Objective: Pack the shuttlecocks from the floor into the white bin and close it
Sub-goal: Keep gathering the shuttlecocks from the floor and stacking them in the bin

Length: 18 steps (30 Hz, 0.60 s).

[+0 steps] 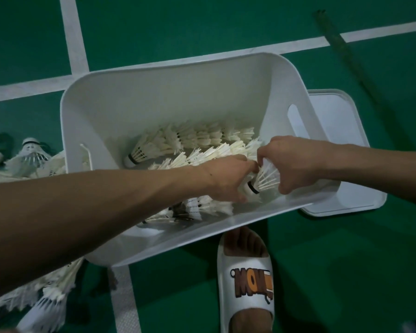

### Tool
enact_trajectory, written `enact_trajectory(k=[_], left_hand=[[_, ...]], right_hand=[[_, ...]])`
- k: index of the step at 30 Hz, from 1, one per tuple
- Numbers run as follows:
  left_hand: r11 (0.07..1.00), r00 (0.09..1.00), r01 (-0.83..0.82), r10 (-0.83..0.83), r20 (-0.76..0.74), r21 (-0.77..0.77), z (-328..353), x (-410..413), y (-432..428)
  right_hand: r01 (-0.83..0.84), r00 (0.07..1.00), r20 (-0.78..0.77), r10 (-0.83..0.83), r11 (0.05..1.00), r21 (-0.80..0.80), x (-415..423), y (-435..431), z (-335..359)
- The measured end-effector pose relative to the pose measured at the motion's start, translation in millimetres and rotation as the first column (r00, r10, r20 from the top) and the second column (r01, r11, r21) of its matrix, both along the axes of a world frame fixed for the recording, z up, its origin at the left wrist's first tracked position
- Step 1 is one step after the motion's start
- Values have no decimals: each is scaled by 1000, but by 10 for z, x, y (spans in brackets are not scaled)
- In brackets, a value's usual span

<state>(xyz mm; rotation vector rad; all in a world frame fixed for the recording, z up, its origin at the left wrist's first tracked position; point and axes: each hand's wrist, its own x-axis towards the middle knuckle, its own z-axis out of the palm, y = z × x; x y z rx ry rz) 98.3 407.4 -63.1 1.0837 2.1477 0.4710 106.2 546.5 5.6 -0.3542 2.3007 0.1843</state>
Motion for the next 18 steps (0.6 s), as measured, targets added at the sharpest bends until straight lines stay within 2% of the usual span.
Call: enact_trajectory(k=[7,11,18], left_hand=[[1000,994,0,0,106,5,-30,47,-58],[996,977,-85,81,197,11,-56,38,-61],[975,972,-198,182,147,103,-128,120,-55]], right_hand=[[13,1000,-23,-13,1000,3,-5,11,11],[10,999,-39,-10,1000,-6,12,7,7],[50,997,-58,-53,997,-57,12,19,70]])
